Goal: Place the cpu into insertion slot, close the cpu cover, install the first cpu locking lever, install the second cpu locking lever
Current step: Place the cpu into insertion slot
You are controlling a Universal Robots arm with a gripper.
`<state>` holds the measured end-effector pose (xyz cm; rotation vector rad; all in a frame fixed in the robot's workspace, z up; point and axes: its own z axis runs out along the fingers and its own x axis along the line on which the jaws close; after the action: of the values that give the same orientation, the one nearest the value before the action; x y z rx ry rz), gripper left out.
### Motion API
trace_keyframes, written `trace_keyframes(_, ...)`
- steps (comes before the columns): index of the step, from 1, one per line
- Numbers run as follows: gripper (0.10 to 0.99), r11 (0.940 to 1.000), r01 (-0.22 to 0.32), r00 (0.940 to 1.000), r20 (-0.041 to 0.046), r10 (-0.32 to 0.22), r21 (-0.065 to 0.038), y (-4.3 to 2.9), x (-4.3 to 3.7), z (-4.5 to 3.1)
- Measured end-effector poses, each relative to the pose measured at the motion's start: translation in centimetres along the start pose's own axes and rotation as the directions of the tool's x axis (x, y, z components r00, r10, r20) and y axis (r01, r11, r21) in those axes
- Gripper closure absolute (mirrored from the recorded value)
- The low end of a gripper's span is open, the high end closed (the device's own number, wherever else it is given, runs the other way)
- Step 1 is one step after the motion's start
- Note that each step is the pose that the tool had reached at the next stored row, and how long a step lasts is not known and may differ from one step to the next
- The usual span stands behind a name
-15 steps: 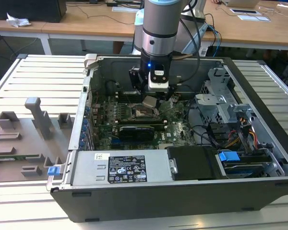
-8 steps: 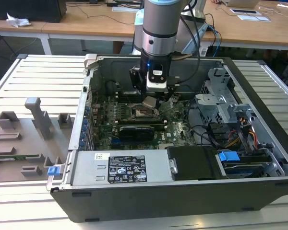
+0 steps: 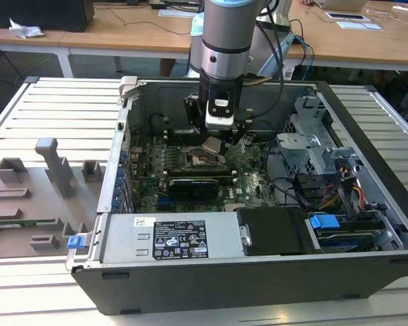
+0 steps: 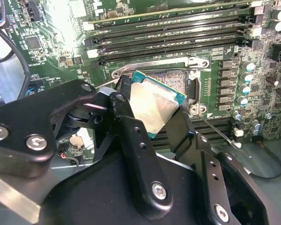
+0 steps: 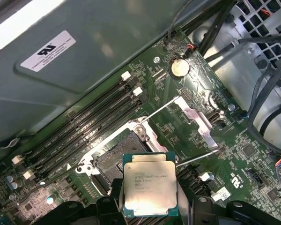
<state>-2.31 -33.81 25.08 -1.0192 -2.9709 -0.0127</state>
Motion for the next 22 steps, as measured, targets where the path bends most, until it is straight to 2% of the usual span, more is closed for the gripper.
trace_keyframes(8, 0.545, 0.9991, -0.042, 0.9991, 0.0042, 0.042, 0.005, 0.0, 0.0, 0.01)
trace_keyframes(12, 0.545, 0.9961, -0.088, 0.9961, 0.0068, 0.088, 0.007, 0.0, 0.0, 0.03)
trace_keyframes(16, 0.545, 0.9941, -0.108, 0.9941, 0.0083, 0.108, 0.008, 0.0, 0.0, 0.03)
trace_keyframes(20, 0.545, 0.9891, -0.147, 0.9891, 0.0106, 0.147, 0.01, 0.0, 0.0, 0.04)
trace_keyframes(22, 0.545, 0.9838, -0.179, 0.9838, 0.0124, 0.179, 0.012, 0.0, 0.0, 0.05)
